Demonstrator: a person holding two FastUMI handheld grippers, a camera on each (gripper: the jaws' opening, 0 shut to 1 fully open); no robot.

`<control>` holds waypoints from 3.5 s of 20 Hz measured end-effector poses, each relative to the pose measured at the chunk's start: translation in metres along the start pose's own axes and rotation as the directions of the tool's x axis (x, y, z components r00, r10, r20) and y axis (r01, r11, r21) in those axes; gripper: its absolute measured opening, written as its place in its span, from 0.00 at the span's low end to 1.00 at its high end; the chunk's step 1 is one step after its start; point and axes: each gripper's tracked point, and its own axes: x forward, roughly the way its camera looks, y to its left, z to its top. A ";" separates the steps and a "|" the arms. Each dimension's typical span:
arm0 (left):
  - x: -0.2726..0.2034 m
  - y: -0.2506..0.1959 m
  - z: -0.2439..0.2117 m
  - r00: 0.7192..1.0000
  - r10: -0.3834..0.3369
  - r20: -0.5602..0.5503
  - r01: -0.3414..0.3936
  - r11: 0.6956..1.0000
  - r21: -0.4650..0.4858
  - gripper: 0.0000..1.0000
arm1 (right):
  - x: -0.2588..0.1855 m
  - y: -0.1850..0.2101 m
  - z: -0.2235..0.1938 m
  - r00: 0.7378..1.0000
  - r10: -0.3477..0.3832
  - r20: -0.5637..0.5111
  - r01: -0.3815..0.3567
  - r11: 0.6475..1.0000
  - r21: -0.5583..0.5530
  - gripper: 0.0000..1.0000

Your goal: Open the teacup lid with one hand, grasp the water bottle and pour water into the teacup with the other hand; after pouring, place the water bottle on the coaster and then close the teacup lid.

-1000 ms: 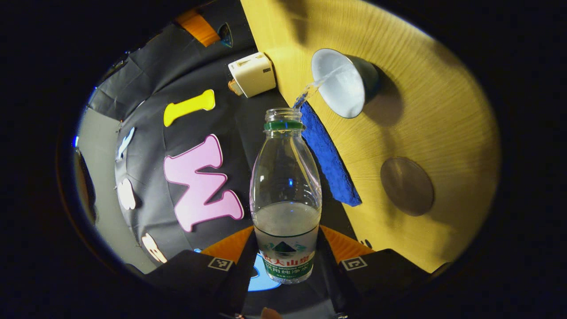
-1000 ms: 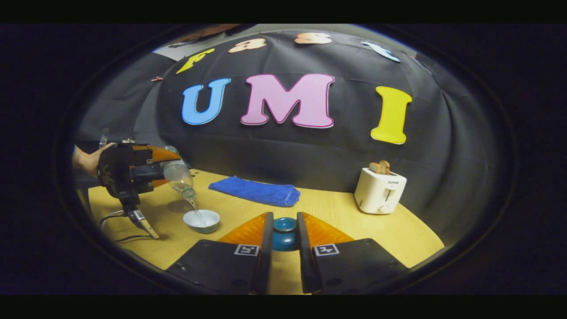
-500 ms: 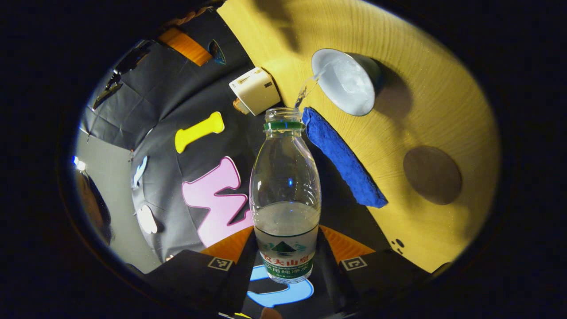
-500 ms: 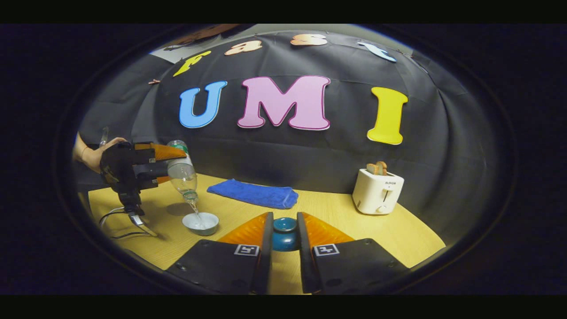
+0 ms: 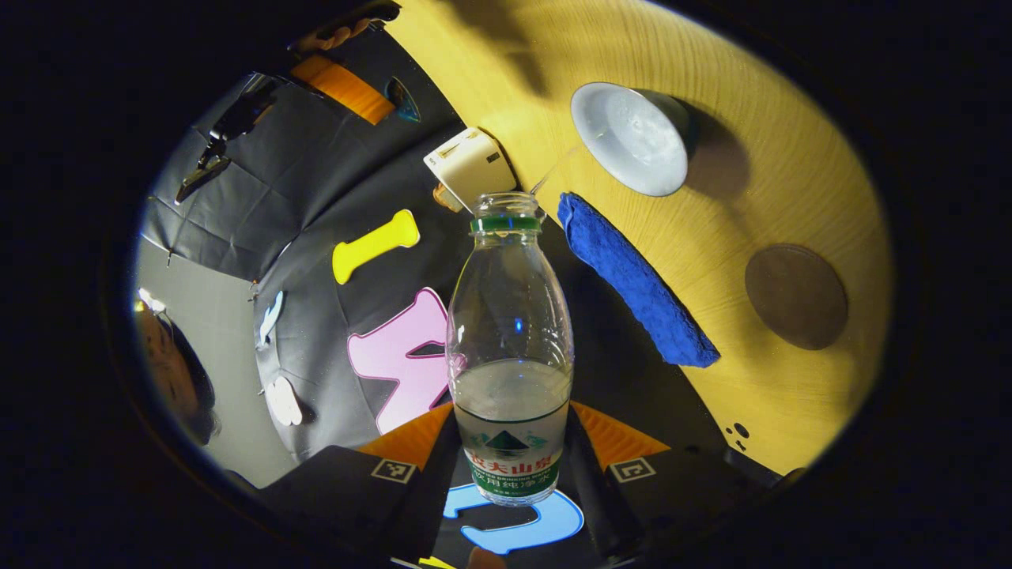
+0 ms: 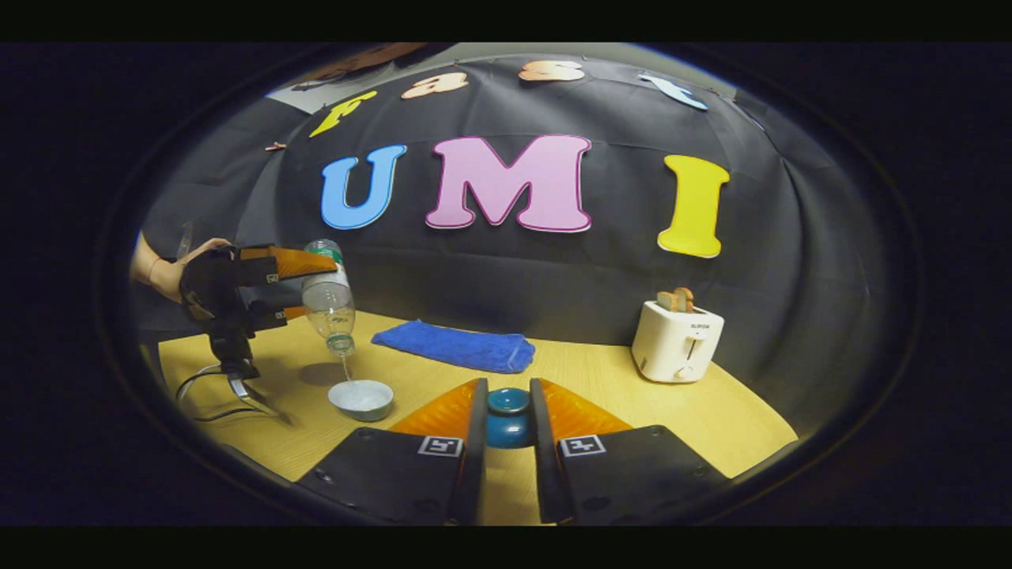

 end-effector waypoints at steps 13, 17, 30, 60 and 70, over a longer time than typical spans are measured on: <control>-0.014 -0.076 0.000 0.953 -0.302 -0.011 0.244 0.792 -0.560 0.74 | 0.002 0.001 -0.005 1.000 -0.003 -0.012 0.003 1.000 0.004 0.34; -0.024 -0.079 0.015 0.936 -0.344 0.073 0.239 0.471 -0.849 0.73 | 0.004 0.005 -0.011 1.000 0.003 -0.025 -0.003 1.000 0.003 0.25; -0.016 -0.061 0.002 0.965 -0.236 0.118 -0.035 -0.558 -0.829 0.73 | 0.009 0.008 -0.013 1.000 0.007 -0.027 -0.007 1.000 0.012 0.30; -0.054 -0.113 0.039 0.932 -0.323 0.161 -0.099 -0.656 -0.748 0.87 | 0.037 0.086 -0.012 0.988 0.153 -0.016 -0.150 0.983 0.104 0.25; -0.124 -0.107 0.042 0.901 -0.390 0.191 -0.086 -0.592 -0.801 0.87 | 0.066 0.144 -0.026 0.965 0.259 -0.033 -0.254 0.960 0.119 0.25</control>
